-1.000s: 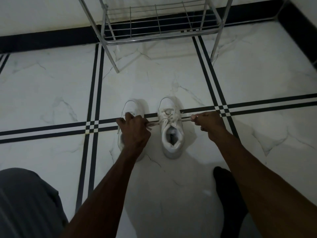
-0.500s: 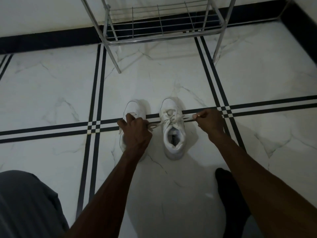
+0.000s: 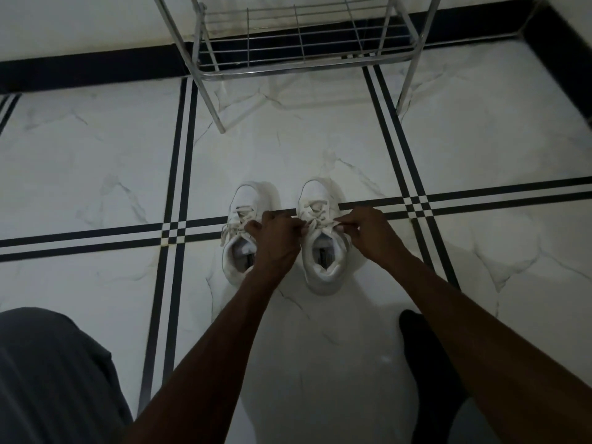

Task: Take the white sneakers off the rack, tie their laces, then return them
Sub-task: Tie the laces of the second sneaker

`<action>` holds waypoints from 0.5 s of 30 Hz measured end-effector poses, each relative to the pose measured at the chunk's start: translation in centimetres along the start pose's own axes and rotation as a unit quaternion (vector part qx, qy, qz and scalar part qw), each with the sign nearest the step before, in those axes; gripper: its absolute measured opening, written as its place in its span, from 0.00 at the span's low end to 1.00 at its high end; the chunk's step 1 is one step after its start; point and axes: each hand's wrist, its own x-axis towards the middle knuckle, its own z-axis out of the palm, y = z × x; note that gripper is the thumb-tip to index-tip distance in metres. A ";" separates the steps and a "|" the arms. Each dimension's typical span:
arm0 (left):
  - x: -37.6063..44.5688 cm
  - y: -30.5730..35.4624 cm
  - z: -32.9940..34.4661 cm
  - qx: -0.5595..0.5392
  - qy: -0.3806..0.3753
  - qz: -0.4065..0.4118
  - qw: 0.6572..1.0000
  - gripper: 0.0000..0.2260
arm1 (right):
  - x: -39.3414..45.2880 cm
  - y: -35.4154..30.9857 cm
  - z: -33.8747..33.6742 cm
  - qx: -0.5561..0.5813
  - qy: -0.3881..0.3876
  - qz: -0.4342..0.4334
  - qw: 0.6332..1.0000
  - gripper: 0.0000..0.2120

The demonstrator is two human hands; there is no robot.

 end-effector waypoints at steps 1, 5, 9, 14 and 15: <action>-0.1 0.1 0.0 0.013 0.010 0.003 1.000 0.09 | 0.0 0.2 -0.1 -0.006 -0.002 0.001 1.000 0.08; -0.8 0.5 -0.8 0.151 0.042 0.058 0.986 0.06 | 0.1 0.5 0.2 -0.165 0.018 -0.057 0.984 0.09; -1.2 -0.1 -0.7 0.232 0.062 0.130 0.962 0.10 | -0.5 -0.2 -0.5 -0.257 0.036 -0.098 0.961 0.10; -1.1 -0.3 -0.4 0.257 0.058 0.149 0.953 0.13 | -1.0 0.5 0.4 -0.304 0.021 -0.083 0.949 0.09; -1.1 -0.5 -0.3 0.255 0.065 0.156 0.952 0.14 | -1.0 0.7 0.6 -0.307 0.023 -0.083 0.948 0.10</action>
